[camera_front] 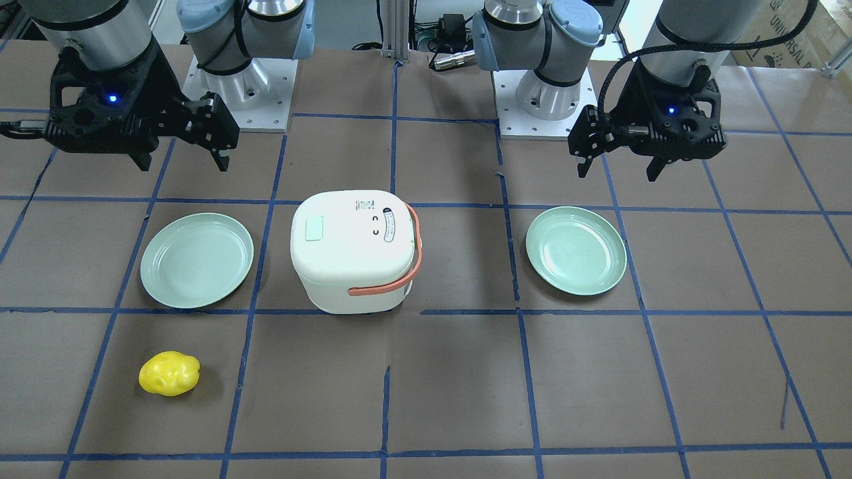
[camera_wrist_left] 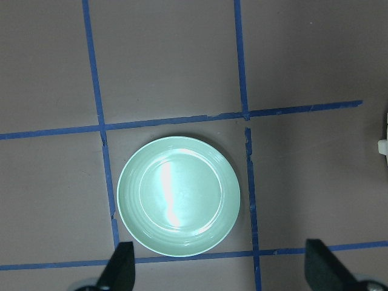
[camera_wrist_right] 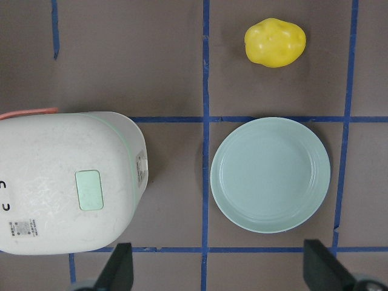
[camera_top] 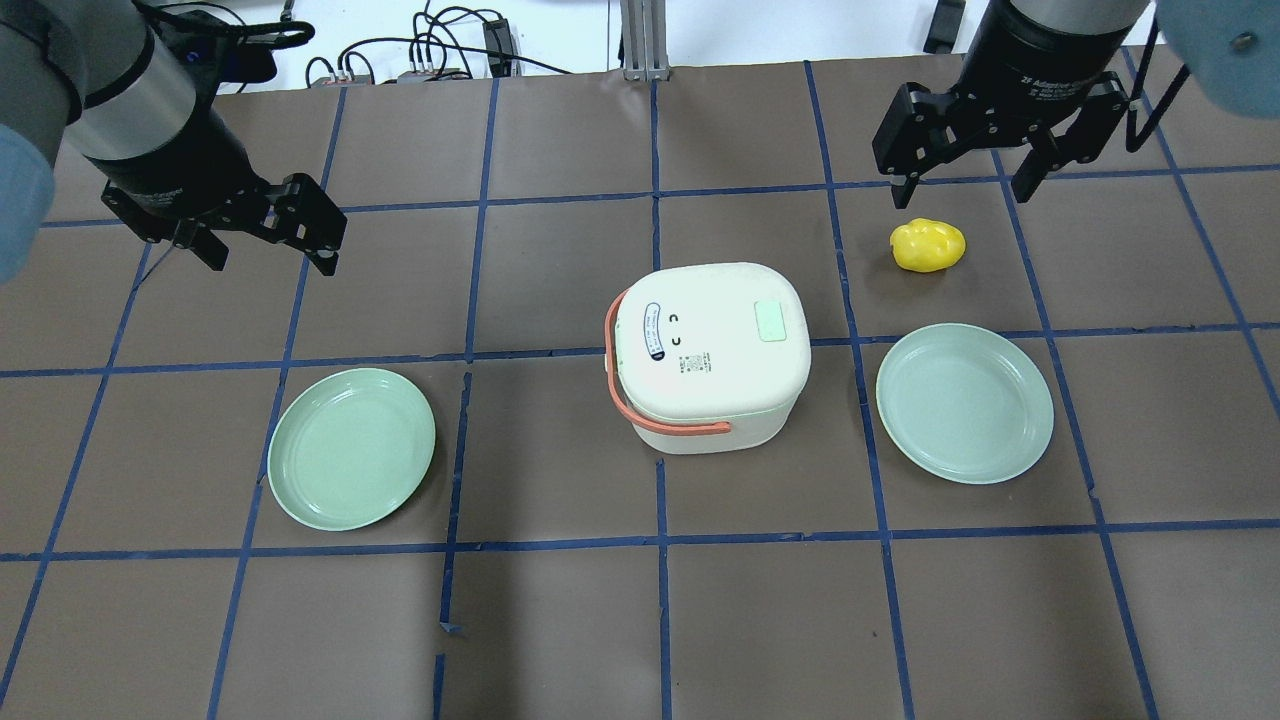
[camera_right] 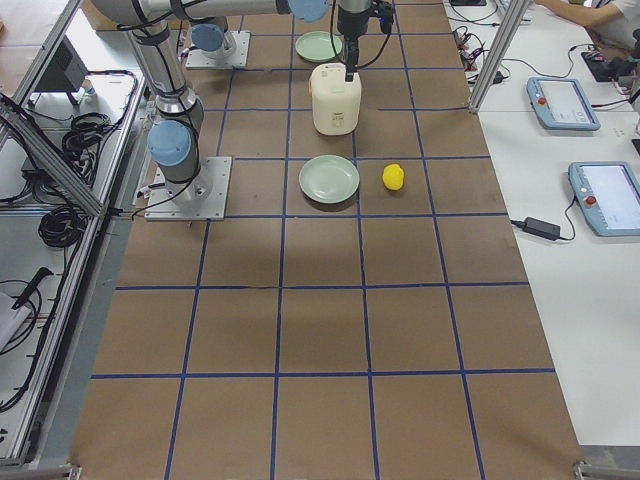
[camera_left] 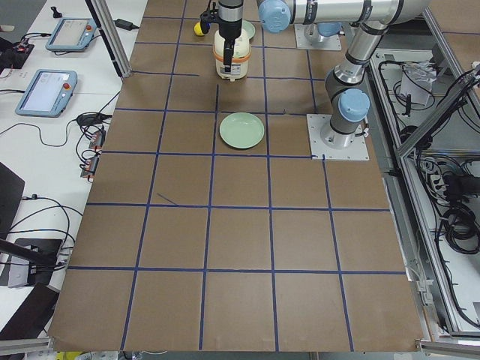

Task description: Press rice cooker button

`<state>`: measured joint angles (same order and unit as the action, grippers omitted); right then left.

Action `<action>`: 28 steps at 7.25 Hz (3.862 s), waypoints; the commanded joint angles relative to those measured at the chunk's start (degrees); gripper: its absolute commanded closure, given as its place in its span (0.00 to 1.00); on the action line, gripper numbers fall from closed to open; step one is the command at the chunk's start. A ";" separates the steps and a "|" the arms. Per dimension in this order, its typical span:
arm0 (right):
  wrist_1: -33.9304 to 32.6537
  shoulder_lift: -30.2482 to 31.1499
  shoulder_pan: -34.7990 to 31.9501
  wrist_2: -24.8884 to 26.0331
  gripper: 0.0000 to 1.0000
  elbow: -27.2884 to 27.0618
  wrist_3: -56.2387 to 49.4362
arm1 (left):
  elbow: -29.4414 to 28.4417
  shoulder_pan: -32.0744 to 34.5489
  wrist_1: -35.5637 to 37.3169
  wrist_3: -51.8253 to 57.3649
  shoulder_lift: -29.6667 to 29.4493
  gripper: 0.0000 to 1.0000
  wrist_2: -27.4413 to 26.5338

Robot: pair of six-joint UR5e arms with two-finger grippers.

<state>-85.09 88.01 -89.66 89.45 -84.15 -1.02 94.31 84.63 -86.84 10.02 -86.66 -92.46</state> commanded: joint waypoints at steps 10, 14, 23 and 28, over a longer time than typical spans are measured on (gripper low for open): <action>0.98 0.15 -0.17 -0.24 0.00 -0.76 0.05 | 0.00 0.01 0.00 0.00 0.00 0.00 0.00; 0.89 0.15 -0.17 -0.42 0.50 -0.84 -0.04 | 0.00 0.01 0.00 0.00 0.00 0.00 0.08; -0.40 -0.38 -7.17 -4.37 0.93 -1.54 8.38 | 0.00 -0.08 0.00 0.00 0.00 0.00 0.08; -20.42 -0.91 -9.83 -4.29 0.93 -17.60 12.17 | 0.00 0.01 0.00 0.00 0.00 0.00 0.00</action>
<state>-99.31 87.32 -98.74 85.10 -97.23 9.81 94.31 84.61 -86.84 10.02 -86.66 -92.44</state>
